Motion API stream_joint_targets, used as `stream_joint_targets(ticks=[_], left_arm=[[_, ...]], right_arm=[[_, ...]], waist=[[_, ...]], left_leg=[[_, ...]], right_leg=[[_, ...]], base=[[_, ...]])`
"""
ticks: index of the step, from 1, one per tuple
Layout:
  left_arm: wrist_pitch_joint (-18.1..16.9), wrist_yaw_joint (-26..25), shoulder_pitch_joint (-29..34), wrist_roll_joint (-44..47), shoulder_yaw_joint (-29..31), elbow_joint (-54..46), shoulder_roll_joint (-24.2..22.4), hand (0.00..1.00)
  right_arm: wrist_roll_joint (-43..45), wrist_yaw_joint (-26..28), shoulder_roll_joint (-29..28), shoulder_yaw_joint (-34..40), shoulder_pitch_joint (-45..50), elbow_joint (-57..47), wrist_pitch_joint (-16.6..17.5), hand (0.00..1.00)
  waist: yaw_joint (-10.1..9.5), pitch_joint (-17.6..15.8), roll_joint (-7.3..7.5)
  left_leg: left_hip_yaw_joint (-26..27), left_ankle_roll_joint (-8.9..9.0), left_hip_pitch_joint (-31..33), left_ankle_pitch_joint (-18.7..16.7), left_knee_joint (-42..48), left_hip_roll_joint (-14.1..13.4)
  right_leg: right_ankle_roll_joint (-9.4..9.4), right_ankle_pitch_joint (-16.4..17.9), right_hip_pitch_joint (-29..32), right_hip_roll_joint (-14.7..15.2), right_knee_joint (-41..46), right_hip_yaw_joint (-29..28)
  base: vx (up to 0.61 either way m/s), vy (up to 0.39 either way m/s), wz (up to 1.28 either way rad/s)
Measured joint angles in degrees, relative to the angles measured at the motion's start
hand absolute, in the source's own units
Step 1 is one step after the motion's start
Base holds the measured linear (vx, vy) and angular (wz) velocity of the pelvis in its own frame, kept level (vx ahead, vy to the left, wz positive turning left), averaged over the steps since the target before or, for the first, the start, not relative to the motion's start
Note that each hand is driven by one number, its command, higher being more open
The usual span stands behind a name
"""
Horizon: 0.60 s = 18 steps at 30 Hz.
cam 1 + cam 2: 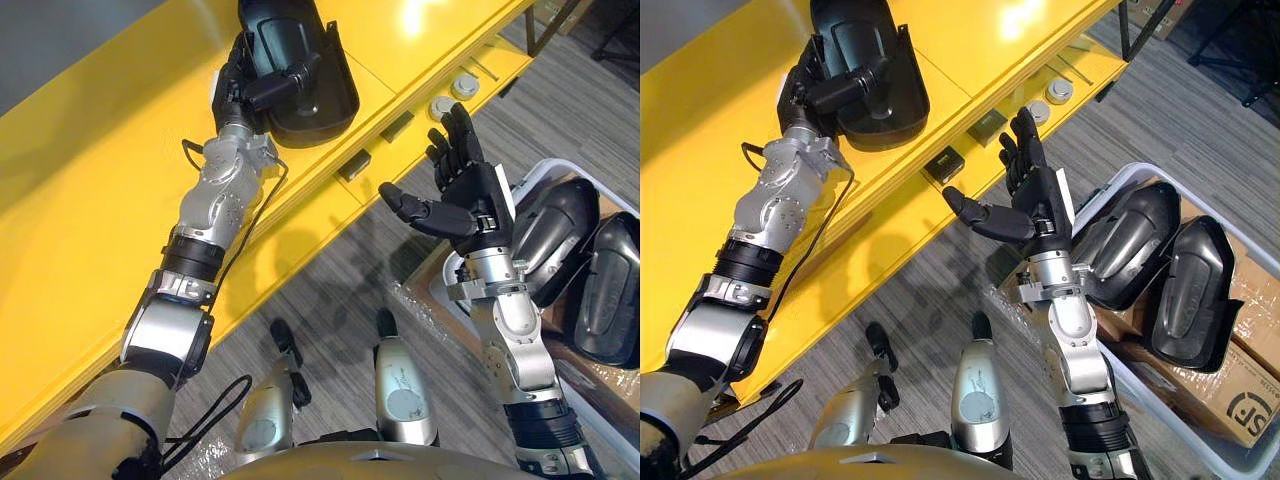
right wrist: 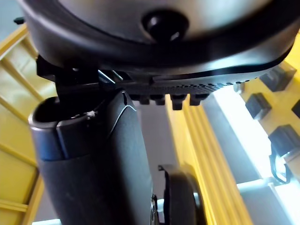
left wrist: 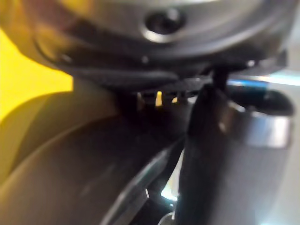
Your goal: Walk over and take three plastic housings, then place them on the shelf
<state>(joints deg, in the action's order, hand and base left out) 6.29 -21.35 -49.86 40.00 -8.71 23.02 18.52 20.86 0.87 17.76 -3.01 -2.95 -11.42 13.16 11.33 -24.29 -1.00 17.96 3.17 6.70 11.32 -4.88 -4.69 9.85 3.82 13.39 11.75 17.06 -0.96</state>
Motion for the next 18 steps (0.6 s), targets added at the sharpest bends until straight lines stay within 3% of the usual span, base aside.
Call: stream_joint_targets(ticks=[10, 16, 18], left_arm=[[-4.83, -12.43, -0.55, 0.07, 0.66, 0.46, -0.92, 1.00], [-4.85, -16.55, -1.87, -0.18, 0.81, 1.56, -1.94, 1.00], [-2.79, -16.58, -1.99, -2.50, 0.86, 2.51, -2.25, 1.00]], right_arm=[[-0.02, -1.62, -0.77, -2.09, 0.36, 0.66, 0.01, 1.00], [-0.05, -2.51, -2.42, -2.98, 0.70, 0.66, 0.02, 1.00], [-0.04, -2.65, -2.42, -3.49, 1.44, 0.66, 0.02, 1.00]], waist=[[0.04, -0.30, 0.39], [0.04, -0.41, 0.57], [0.09, -0.42, 0.57]], left_leg=[[-0.17, 0.18, -0.04, 0.12, 0.01, 0.00], [-0.51, 0.14, -0.59, 0.06, 0.01, 0.00], [-0.47, 0.13, -1.60, -0.16, -0.01, -0.02]], right_leg=[[-0.06, 0.10, -0.23, 0.02, -0.03, 0.31], [-0.29, 0.01, -1.14, 0.04, -0.21, 0.71], [-0.32, 0.07, -2.27, 0.04, -0.56, 0.82]], base=[[0.04, -0.041, 0.01], [0.04, -0.039, 0.02], [0.04, -0.041, -0.03]])
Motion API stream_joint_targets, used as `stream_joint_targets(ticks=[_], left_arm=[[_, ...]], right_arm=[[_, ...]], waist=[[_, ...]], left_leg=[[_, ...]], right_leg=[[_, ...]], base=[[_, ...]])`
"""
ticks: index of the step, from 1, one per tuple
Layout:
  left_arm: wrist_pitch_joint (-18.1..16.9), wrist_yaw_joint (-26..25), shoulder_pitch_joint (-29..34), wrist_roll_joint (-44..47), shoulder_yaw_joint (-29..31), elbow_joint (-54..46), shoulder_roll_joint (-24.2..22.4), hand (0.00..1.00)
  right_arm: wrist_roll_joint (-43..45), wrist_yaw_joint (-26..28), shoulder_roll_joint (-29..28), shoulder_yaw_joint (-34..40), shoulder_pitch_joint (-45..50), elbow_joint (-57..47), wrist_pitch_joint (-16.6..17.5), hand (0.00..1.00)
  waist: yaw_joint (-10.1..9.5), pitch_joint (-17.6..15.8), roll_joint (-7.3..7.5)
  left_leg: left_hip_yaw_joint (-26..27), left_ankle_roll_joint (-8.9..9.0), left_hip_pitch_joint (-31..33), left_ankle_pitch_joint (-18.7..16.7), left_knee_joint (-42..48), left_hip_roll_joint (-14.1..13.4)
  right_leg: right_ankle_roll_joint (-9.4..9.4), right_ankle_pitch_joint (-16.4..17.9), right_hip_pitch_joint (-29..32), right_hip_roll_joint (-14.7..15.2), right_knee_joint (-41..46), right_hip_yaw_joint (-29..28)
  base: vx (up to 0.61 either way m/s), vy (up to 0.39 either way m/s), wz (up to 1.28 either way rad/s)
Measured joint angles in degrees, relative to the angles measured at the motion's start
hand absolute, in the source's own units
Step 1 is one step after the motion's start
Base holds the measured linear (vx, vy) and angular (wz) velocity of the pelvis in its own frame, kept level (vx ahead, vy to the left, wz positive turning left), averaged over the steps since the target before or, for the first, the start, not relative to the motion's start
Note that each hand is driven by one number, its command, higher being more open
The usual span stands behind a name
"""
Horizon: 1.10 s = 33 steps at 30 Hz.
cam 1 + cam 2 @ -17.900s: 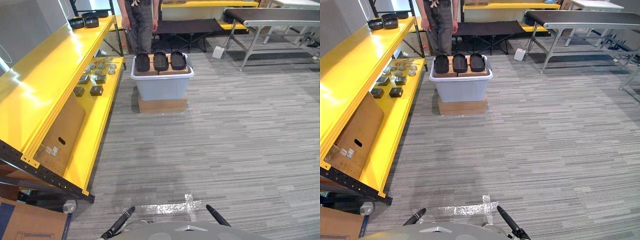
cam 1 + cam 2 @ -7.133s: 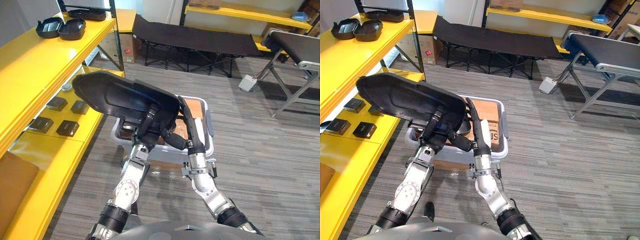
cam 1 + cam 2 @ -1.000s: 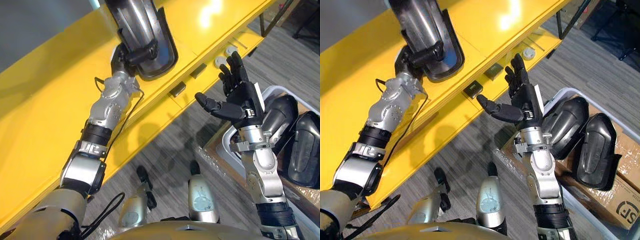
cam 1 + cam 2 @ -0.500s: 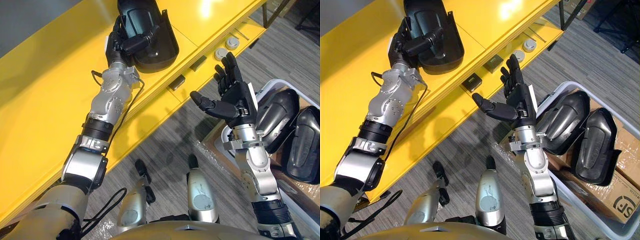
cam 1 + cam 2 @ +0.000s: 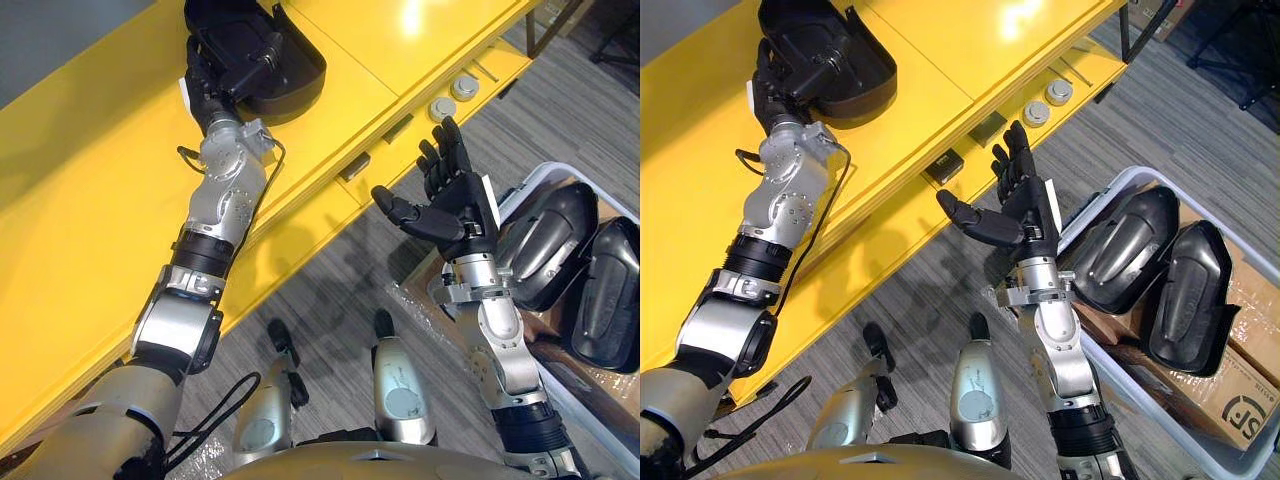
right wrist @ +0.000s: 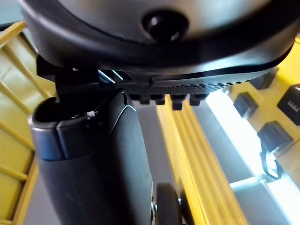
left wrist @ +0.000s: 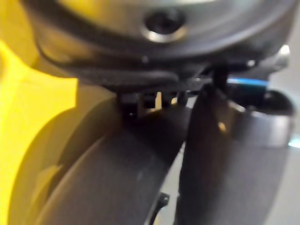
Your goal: Walk over and take three plastic housings, then place them on the shelf
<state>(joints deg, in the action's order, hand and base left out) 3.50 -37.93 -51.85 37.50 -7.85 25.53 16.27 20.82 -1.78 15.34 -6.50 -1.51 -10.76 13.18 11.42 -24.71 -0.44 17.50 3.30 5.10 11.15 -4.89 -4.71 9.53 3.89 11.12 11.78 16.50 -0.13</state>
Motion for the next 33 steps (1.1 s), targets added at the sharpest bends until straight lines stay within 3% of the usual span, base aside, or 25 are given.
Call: stream_joint_targets(ticks=[4, 6, 13, 18, 22, 29, 33], left_arm=[[2.91, -0.06, -0.05, -4.92, 0.02, 0.10, -0.06, 1.00], [6.10, -1.37, -0.06, -10.19, 0.18, 0.64, 0.16, 1.00], [14.70, -1.70, 0.05, -20.41, 2.03, 3.17, 5.49, 1.00], [20.84, -1.67, -0.17, -23.86, 4.25, 8.30, 10.60, 1.00], [20.16, -1.08, -0.19, -19.86, 6.04, 10.16, 11.59, 1.00], [12.74, 1.87, 2.33, -15.20, 6.43, 10.22, 12.05, 1.00], [8.87, 2.42, 6.47, -10.96, 6.96, 3.64, 11.14, 1.00]], right_arm=[[0.05, -0.02, 0.00, 0.00, 0.78, 0.00, 0.00, 1.00], [0.19, 0.00, 0.01, -0.44, 1.09, 0.00, 0.00, 1.00], [0.41, 1.40, 0.07, -2.08, 2.79, -0.12, -0.01, 1.00], [1.50, 3.00, 0.21, -3.09, 5.27, -0.32, -0.01, 1.00], [2.17, 3.38, 0.21, -3.05, 6.19, -0.95, 0.00, 1.00], [2.13, 6.24, -0.01, -3.17, 6.34, -1.49, -0.01, 1.00], [2.02, 7.60, -0.91, -3.21, 6.32, -1.53, 0.01, 1.00]], waist=[[0.05, 0.00, 0.00], [0.05, 0.02, -0.03], [0.07, 0.52, -0.88], [1.48, 1.36, -2.17], [1.60, 1.65, -2.56], [1.40, 2.19, -3.05], [1.28, 2.55, -3.15]], left_leg=[[0.06, 0.06, -0.37, -0.13, -0.02, -0.05], [-0.05, 0.05, -0.90, -0.23, -0.03, -0.08], [0.39, 0.22, -1.70, -0.77, -0.02, -0.03], [1.25, 0.09, -2.48, -0.89, 0.04, -0.01], [1.36, 0.23, -2.70, -1.03, 0.05, -0.04], [1.22, -0.05, -2.69, -0.85, 0.07, 0.21], [0.47, -0.32, -2.77, -0.63, 0.07, 0.40]], right_leg=[[0.06, -0.01, -0.68, -0.01, -0.75, 0.14], [0.10, -0.05, -1.53, -0.03, -1.24, 0.35], [0.30, -0.32, -2.61, -0.02, -2.64, 0.01], [0.32, -0.39, -3.03, 0.02, -2.68, -0.38], [0.14, -0.26, -3.20, -0.02, -2.67, -0.40], [0.13, -0.26, -3.62, 0.01, -2.67, -0.02], [0.12, -0.26, -4.25, 0.02, -2.74, 0.81]], base=[[0.01, -0.007, -0.01], [0.00, 0.000, 0.00], [0.02, -0.015, -0.02], [0.05, -0.021, -0.07], [0.01, -0.009, -0.02], [0.00, -0.020, 0.05], [0.00, -0.025, 0.10]])
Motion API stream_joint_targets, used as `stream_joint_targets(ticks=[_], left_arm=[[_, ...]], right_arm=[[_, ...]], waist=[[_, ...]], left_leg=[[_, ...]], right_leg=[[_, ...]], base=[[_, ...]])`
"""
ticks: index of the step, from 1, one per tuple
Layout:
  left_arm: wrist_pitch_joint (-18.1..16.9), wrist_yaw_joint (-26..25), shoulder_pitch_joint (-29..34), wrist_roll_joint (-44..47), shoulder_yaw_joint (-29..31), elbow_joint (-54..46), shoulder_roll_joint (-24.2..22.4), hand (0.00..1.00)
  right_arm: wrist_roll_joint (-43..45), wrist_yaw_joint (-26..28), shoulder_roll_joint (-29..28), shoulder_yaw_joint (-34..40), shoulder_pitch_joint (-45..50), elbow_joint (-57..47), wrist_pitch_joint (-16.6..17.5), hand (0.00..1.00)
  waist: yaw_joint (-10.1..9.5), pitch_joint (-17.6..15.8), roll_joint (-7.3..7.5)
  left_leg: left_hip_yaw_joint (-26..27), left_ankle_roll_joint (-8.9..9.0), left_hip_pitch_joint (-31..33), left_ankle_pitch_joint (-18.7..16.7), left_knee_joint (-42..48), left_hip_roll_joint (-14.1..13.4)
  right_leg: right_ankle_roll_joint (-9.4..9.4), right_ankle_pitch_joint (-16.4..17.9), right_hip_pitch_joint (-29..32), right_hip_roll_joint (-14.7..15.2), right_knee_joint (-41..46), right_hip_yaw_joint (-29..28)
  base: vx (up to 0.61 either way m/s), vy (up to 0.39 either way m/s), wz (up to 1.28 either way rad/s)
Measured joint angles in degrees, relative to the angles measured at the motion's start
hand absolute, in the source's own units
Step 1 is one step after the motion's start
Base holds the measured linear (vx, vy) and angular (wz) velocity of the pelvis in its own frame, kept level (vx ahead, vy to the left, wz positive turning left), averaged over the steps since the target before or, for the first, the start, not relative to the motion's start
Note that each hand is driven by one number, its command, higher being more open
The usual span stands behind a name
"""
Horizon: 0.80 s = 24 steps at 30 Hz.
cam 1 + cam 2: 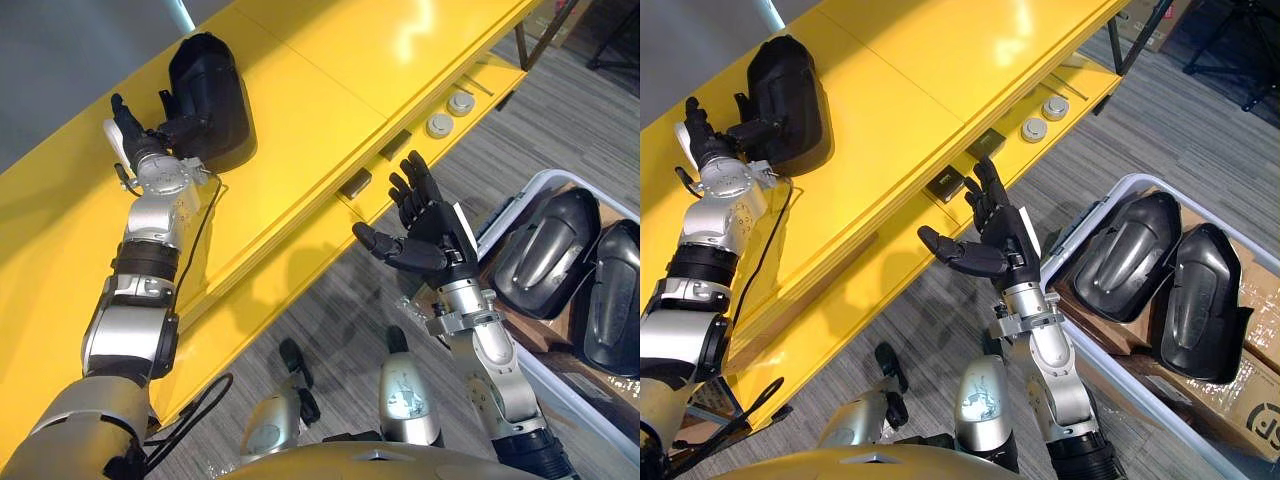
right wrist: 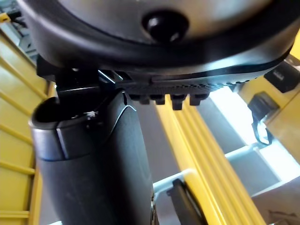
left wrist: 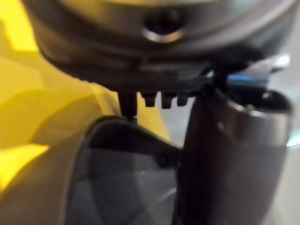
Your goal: Walk over and take three plastic housings, then place them on the shelf
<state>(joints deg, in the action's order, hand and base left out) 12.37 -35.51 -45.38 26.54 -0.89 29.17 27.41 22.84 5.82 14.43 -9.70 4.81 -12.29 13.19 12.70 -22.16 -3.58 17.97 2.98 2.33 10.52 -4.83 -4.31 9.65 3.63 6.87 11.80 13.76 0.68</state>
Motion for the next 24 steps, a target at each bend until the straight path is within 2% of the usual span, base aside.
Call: stream_joint_targets(ticks=[2, 5, 8, 11, 12, 14, 18, 19, 21, 24], left_arm=[[-3.38, 1.88, 3.03, 5.86, 0.54, -7.07, -1.12, 1.00], [-6.43, 4.26, 4.97, 11.31, 1.19, -13.88, -3.21, 1.00], [-8.77, 6.35, 7.82, 12.26, 1.20, -21.05, -4.60, 1.00], [-8.63, 5.41, 9.52, 7.60, 1.32, -24.38, -4.89, 1.00], [-8.61, 4.64, 10.22, 3.50, 1.96, -25.21, -4.90, 1.00], [-8.61, 4.26, 10.22, 0.92, 4.13, -25.46, -4.89, 1.00], [-8.77, 3.13, 11.42, -1.95, 8.67, -25.51, -3.85, 1.00], [-9.27, 3.15, 13.22, -2.22, 9.33, -25.65, -3.64, 1.00], [-10.13, 3.87, 17.15, -2.08, 9.91, -26.70, -3.73, 1.00], [-11.96, 7.98, 26.91, -0.96, 9.73, -32.26, -6.53, 1.00]], right_arm=[[-0.67, 0.36, -0.75, -0.05, -0.04, 0.00, 0.04, 1.00], [-2.55, 0.58, -0.86, -0.50, -0.54, 0.00, 0.29, 1.00], [-4.67, 0.42, -0.65, -1.99, -2.76, 0.01, 0.44, 1.00], [-6.88, -0.27, -0.60, -2.78, -5.28, 0.03, 1.24, 1.00], [-6.88, -0.77, -0.39, -3.18, -6.50, 0.05, 1.37, 1.00], [-7.06, -2.41, -0.04, -3.92, -8.38, 0.12, 2.13, 1.00], [-9.16, -4.94, 0.49, -5.60, -12.76, 0.83, 2.48, 1.00], [-9.16, -5.21, 0.49, -6.10, -14.12, 1.69, 2.46, 1.00], [-9.11, -5.25, 0.39, -6.86, -16.63, 3.49, 2.29, 1.00], [-8.83, -5.34, 0.31, -7.56, -19.92, 6.60, 0.43, 1.00]], waist=[[-0.36, 1.10, -0.02], [-1.10, 2.86, -0.04], [-1.94, 4.57, -0.34], [-3.30, 7.07, -1.56], [-3.78, 7.86, -2.02], [-5.10, 8.91, -2.57], [-7.29, 10.77, -2.83], [-8.28, 11.42, -2.75], [-9.01, 11.72, -2.52], [-11.06, 11.92, -1.92]], left_leg=[[-0.72, -0.15, 0.15, 0.18, 0.00, 0.03], [-1.49, -0.18, -0.04, 0.22, -0.02, 0.07], [-2.59, -0.09, -0.76, 0.15, -0.06, 0.04], [-3.96, 0.08, -0.79, 0.22, -0.11, -0.06], [-4.54, 0.46, -0.82, 0.10, -0.13, -0.11], [-5.39, 0.61, -0.78, 0.30, -0.24, -0.19], [-7.65, 0.61, -0.76, 0.72, -0.26, -0.14], [-8.04, 0.62, -0.78, 0.77, -0.25, -0.14], [-9.52, 0.60, -0.75, 1.13, -0.19, 0.00], [-11.81, 0.68, -0.53, 1.53, -0.12, 0.16]], right_leg=[[-0.01, 0.01, -0.30, 0.05, -0.01, 0.71], [-0.02, 0.01, -1.23, 0.13, -0.43, 1.51], [-0.15, 0.10, -2.95, 0.15, -0.99, 2.80], [-0.23, 0.15, -4.11, 0.15, -1.63, 4.45], [-0.29, 0.19, -4.80, 0.16, -2.04, 5.37], [-0.36, 0.22, -5.39, 0.14, -2.21, 6.34], [-0.54, 0.33, -7.22, 0.16, -2.94, 8.80], [-0.56, 0.34, -7.55, 0.16, -2.97, 9.22], [-0.61, 0.37, -8.40, 0.22, -2.95, 10.51], [-0.78, 0.49, -9.65, 0.20, -3.15, 12.56]], base=[[0.00, -0.026, 0.14], [0.01, -0.018, 0.13], [0.00, -0.015, 0.17], [-0.01, -0.015, 0.22], [-0.01, -0.009, 0.23], [-0.01, -0.011, 0.24], [-0.01, -0.015, 0.26], [0.01, -0.021, 0.31], [0.01, -0.020, 0.31], [-0.01, -0.022, 0.36]])
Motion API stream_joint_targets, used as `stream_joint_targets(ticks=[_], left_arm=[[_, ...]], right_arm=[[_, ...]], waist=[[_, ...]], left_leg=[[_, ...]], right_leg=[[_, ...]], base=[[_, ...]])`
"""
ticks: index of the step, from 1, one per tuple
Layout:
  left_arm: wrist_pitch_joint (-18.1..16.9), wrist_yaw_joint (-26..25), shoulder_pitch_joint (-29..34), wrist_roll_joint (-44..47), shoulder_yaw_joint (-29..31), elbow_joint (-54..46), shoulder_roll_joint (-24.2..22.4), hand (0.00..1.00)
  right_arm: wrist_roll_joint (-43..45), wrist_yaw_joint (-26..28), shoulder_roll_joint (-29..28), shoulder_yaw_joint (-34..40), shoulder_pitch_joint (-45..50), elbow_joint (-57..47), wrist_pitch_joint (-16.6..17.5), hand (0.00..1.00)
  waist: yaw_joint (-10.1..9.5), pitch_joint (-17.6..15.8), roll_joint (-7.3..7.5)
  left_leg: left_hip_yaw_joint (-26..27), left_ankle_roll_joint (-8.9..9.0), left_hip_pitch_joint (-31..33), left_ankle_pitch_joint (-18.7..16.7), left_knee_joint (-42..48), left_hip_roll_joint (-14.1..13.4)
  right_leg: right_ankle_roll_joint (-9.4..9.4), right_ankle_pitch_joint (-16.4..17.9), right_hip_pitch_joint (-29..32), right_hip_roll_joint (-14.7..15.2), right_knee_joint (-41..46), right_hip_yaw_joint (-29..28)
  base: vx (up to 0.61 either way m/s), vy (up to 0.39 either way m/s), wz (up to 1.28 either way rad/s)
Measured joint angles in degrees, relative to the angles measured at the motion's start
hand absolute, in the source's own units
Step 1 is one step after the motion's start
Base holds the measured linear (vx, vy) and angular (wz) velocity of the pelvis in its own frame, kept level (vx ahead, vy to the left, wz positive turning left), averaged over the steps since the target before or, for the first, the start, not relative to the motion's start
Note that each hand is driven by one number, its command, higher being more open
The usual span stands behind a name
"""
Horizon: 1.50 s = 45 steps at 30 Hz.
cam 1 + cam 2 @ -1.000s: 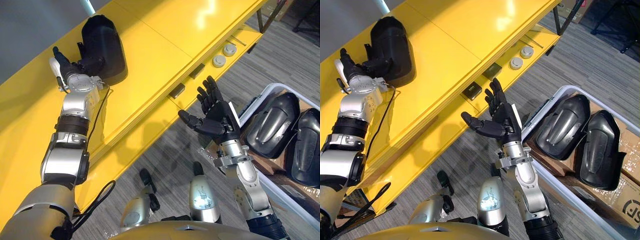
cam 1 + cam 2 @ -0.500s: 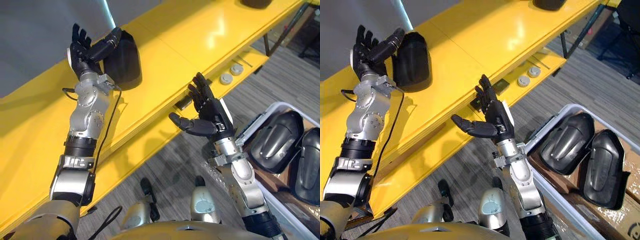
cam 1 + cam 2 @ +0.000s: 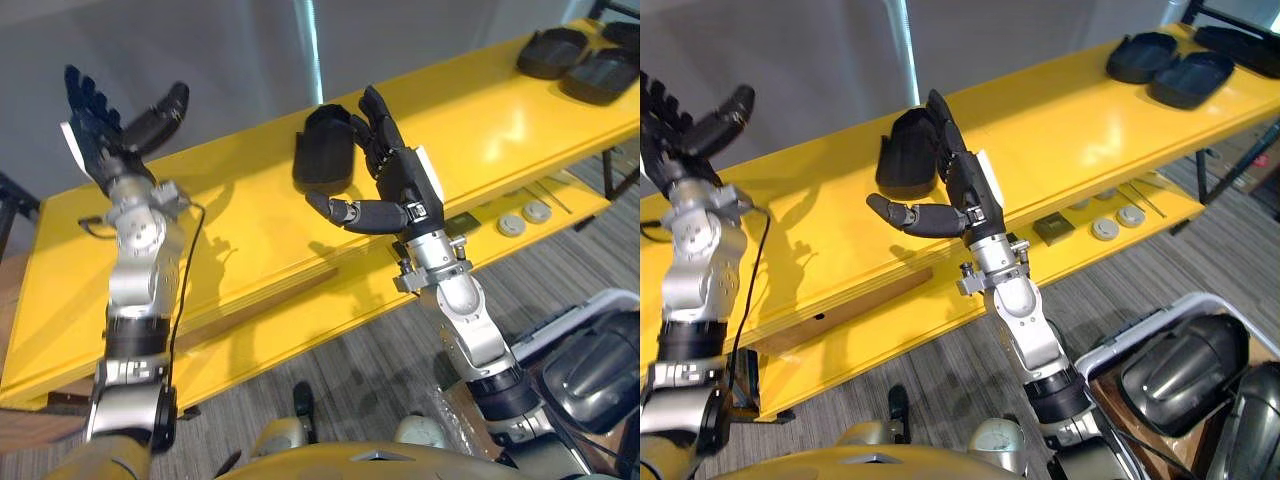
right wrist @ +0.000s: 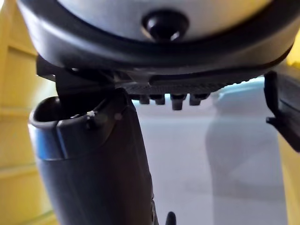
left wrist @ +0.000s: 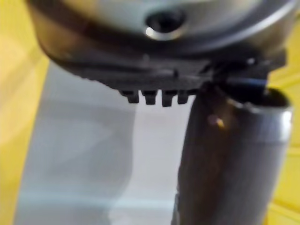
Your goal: Walk over and take three plastic housings, then place them on the shelf
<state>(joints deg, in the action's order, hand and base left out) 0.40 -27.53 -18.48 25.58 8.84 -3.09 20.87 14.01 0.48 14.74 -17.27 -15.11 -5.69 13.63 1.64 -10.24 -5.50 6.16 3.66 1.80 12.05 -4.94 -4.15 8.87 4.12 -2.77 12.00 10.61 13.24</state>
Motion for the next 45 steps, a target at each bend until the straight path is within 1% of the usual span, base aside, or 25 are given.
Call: stream_joint_targets(ticks=[1, 2, 3, 4, 6, 8, 9, 10, 11, 12, 13, 14, 15, 17, 19, 23, 25, 30, 33, 35, 38, 39, 41, 43, 45], left_arm=[[-0.83, 2.06, 4.57, 0.21, -0.07, -3.29, -2.56, 1.00], [-1.41, 3.15, 6.98, 0.54, -0.28, -5.11, -3.96, 1.00], [-2.02, 5.15, 10.96, 0.88, -1.72, -8.05, -6.44, 1.00], [-2.44, 6.06, 12.99, 0.88, -2.58, -9.44, -7.43, 1.00], [-3.05, 10.56, 19.28, 0.86, -6.25, -14.54, -10.43, 1.00], [-3.22, 14.09, 21.74, 0.79, -8.28, -16.64, -11.41, 1.00], [-3.24, 16.18, 22.02, 0.70, -9.47, -17.35, -11.74, 1.00], [-3.28, 16.97, 22.09, 0.65, -10.02, -17.73, -11.88, 1.00], [-4.17, 18.86, 22.11, 0.63, -11.14, -17.88, -11.91, 1.00], [-4.65, 20.31, 22.14, 0.59, -11.63, -18.28, -12.00, 1.00], [-5.33, 21.63, 22.34, 0.57, -12.78, -18.48, -12.00, 1.00], [-5.42, 22.34, 22.31, 0.59, -13.19, -18.49, -11.94, 1.00], [-5.45, 23.19, 22.42, 0.65, -13.98, -18.51, -12.24, 1.00], [-5.45, 23.72, 22.38, 0.69, -15.39, -18.49, -12.37, 1.00], [-5.44, 24.10, 22.40, 0.80, -16.83, -18.45, -12.72, 1.00], [-5.65, 23.87, 22.36, 1.87, -17.10, -18.37, -13.43, 1.00], [-5.72, 23.88, 22.27, 2.13, -18.61, -18.28, -14.17, 1.00], [-7.02, 23.92, 21.01, 4.42, -19.66, -17.29, -14.21, 1.00], [-8.28, 23.96, 20.02, 5.85, -19.67, -17.15, -14.31, 1.00], [-8.34, 23.97, 19.78, 5.86, -19.69, -17.15, -14.34, 1.00], [-9.25, 24.04, 18.27, 8.01, -19.61, -16.91, -14.40, 1.00], [-9.80, 24.14, 17.41, 8.32, -19.43, -16.89, -14.38, 1.00], [-10.51, 24.31, 16.34, 8.90, -19.07, -16.39, -14.53, 1.00], [-11.45, 24.30, 15.83, 10.12, -19.02, -14.11, -15.01, 1.00], [-11.45, 24.26, 15.58, 10.12, -19.11, -12.19, -15.72, 1.00]], right_arm=[[0.00, -0.37, -0.38, -0.52, -1.03, 1.64, -0.83, 1.00], [0.07, -0.57, -0.81, -0.81, -1.65, 2.86, -1.14, 1.00], [0.39, -1.16, -1.77, -0.99, -2.36, 4.79, -1.97, 1.00], [0.42, -1.47, -2.26, -1.28, -2.96, 6.02, -2.35, 1.00], [0.40, -2.50, -4.25, -2.28, -5.45, 10.40, -4.69, 1.00], [0.42, -3.38, -5.49, -3.81, -7.61, 12.90, -6.04, 1.00], [0.49, -3.84, -6.32, -4.51, -8.88, 13.92, -6.88, 1.00], [0.49, -3.90, -6.72, -4.90, -9.66, 14.54, -7.16, 1.00], [0.49, -4.25, -7.89, -5.33, -11.16, 15.91, -7.69, 1.00], [0.59, -5.07, -9.05, -5.37, -12.54, 17.03, -8.03, 1.00], [0.96, -6.47, -10.19, -5.34, -13.87, 18.25, -8.60, 1.00], [1.01, -7.31, -10.84, -5.23, -14.45, 19.05, -8.63, 1.00], [1.26, -8.89, -11.80, -5.18, -15.92, 21.21, -8.80, 1.00], [2.62, -10.84, -12.91, -4.61, -19.05, 25.54, -8.96, 1.00], [2.65, -13.94, -14.05, -3.27, -21.52, 30.15, -9.46, 1.00], [2.06, -19.69, -15.59, -1.78, -24.89, 33.12, -10.02, 1.00], [1.62, -23.93, -15.82, 0.75, -27.93, 35.34, -10.49, 1.00], [-0.82, -29.94, -15.31, 5.39, -30.50, 36.89, -11.23, 1.00], [-2.15, -31.27, -14.18, 6.50, -30.97, 37.28, -11.99, 1.00], [-2.32, -31.31, -13.57, 6.60, -30.97, 37.74, -12.05, 1.00], [-2.52, -30.78, -11.51, 6.67, -32.28, 38.16, -11.58, 1.00], [-2.52, -30.41, -10.44, 7.44, -33.78, 38.39, -11.51, 1.00], [-2.52, -29.04, -9.67, 7.72, -35.43, 38.78, -10.77, 1.00], [-2.52, -26.89, -8.56, 7.75, -36.00, 38.78, -9.80, 1.00], [-2.55, -26.40, -8.25, 7.73, -35.99, 38.79, -9.28, 1.00]], waist=[[-0.49, -0.01, 0.21], [-0.78, -0.02, 0.25], [-1.91, -0.02, 0.25], [-2.37, -0.03, 0.25], [-4.66, -0.11, 0.38], [-5.59, -0.18, 0.37], [-6.23, -0.24, 0.28], [-6.27, -0.29, 0.28], [-6.20, -0.54, 1.22], [-6.41, -1.58, 2.62], [-6.80, -1.76, 1.57], [-6.80, -1.93, 1.63], [-6.85, -1.77, 2.12], [-6.97, -2.13, 1.92], [-8.13, -3.28, 1.17], [-8.26, -5.08, -0.28], [-8.32, -5.93, -1.15], [-7.90, -7.31, -1.02], [-7.59, -8.70, -1.20], [-7.55, -9.36, -1.30], [-7.28, -11.96, -1.04], [-7.02, -13.52, -0.96], [-7.12, -15.13, -1.31], [-7.57, -15.62, -1.85], [-7.58, -15.80, -1.94]], left_leg=[[-1.10, 0.10, 0.15, 0.18, -0.02, 0.17], [-1.72, 0.12, 0.28, 0.32, -0.05, 0.25], [-2.90, 0.21, 0.52, 0.54, -0.12, 0.37], [-3.44, 0.31, 0.66, 0.64, -0.13, 0.42], [-4.81, 0.36, 0.85, 0.70, -0.15, 0.47], [-5.15, 0.37, 0.86, 0.70, -0.15, 0.48], [-5.28, 0.51, 0.94, 0.57, -0.17, 0.44], [-5.39, 0.87, 1.04, 0.29, -0.18, 0.45], [-4.59, 1.79, 1.38, -1.12, 0.35, 0.70], [-3.64, 0.34, 2.68, -2.43, 4.11, 1.40], [-3.95, -0.60, 3.40, -4.03, 9.07, 1.06], [-4.11, -1.03, 3.46, -3.96, 8.55, 0.93], [-4.14, -0.56, 3.41, -3.09, 6.44, 1.30], [-4.27, -0.77, 3.27, -1.06, 3.78, 1.50], [-4.25, -0.54, 2.07, 0.22, 1.18, 1.56], [-4.31, -0.45, 1.91, 0.91, 0.15, 1.34], [-4.29, -0.06, 2.62, 1.20, 0.15, 1.11], [-3.97, 0.12, 3.09, 1.95, 0.17, 0.71], [-3.72, 0.10, 2.99, 1.97, 0.19, 0.71], [-3.74, 0.10, 2.90, 1.98, 0.20, 0.79], [-4.08, 0.18, 3.06, 1.30, 2.23, 1.61], [-4.06, 0.04, 4.40, 0.20, 5.16, 2.08], [-4.11, 0.17, 6.95, -1.59, 9.84, 2.12], [-4.13, 0.09, 9.48, -2.77, 12.66, 1.44], [-4.23, 0.14, 9.95, -2.74, 12.56, 1.06]], right_leg=[[-0.05, 0.04, -0.83, -0.01, -0.31, 1.21], [-0.05, 0.04, -1.24, -0.02, -0.52, 1.87], [-0.07, 0.06, -1.87, -0.08, -0.73, 2.95], [-0.10, 0.09, -2.24, -0.08, -0.77, 3.75], [-0.58, 0.46, -3.12, -0.16, -0.79, 5.39], [-0.61, 0.80, -3.63, -0.15, -0.74, 6.53], [-0.52, 0.96, -4.29, -0.22, -0.75, 7.39], [-0.49, 0.99, -4.32, -0.23, -0.80, 7.82], [-0.70, 1.11, -4.43, 0.91, -1.65, 8.32], [-0.52, 0.98, -4.48, 1.80, -1.85, 8.60], [-0.35, 0.93, -4.63, 1.25, -1.63, 8.17], [-0.03, 0.62, -4.64, 1.02, -1.57, 7.99], [-0.12, 0.51, -4.17, 1.01, -1.85, 7.39], [-0.09, 0.40, -3.20, 0.91, -1.72, 7.31], [-0.07, 0.38, -3.31, 0.82, -1.52, 7.27], [-0.32, 0.57, -2.35, 0.67, -0.30, 7.26], [-0.52, 0.71, -1.50, 0.58, 0.39, 7.02], [-0.71, 0.82, -0.26, 0.46, 1.65, 6.51], [-0.68, 1.59, 0.69, 0.78, 3.49, 5.86], [-0.68, 2.22, 1.11, 1.02, 4.61, 5.65], [-0.80, 4.75, 2.50, 2.74, 9.73, 5.27], [-0.86, 6.13, 3.86, 3.86, 12.61, 4.87], [-1.07, 7.49, 5.83, 4.45, 16.04, 4.41], [-2.13, 8.35, 8.10, 4.42, 18.08, 4.05], [-2.41, 8.46, 8.81, 4.12, 18.35, 4.04]], base=[[-0.02, -0.023, 0.48], [-0.03, -0.025, 0.52], [-0.03, -0.023, 0.42], [-0.05, -0.032, 0.49], [-0.05, -0.027, 0.40], [-0.08, -0.029, 0.34], [-0.08, -0.034, 0.33], [-0.08, -0.021, 0.37], [-0.06, 0.024, 0.30], [-0.06, 0.051, 0.17], [-0.02, 0.032, 0.03], [-0.02, 0.008, 0.04], [-0.01, 0.000, 0.20], [-0.02, 0.018, 0.19], [-0.03, -0.017, 0.13], [-0.03, -0.052, 0.06], [-0.01, -0.057, -0.03], [0.02, -0.064, -0.07], [0.02, -0.065, -0.05], [0.01, -0.052, -0.03], [-0.03, -0.033, 0.06], [-0.12, -0.029, 0.03], [-0.13, -0.034, -0.01], [-0.12, -0.027, -0.08], [-0.08, -0.020, -0.04]])
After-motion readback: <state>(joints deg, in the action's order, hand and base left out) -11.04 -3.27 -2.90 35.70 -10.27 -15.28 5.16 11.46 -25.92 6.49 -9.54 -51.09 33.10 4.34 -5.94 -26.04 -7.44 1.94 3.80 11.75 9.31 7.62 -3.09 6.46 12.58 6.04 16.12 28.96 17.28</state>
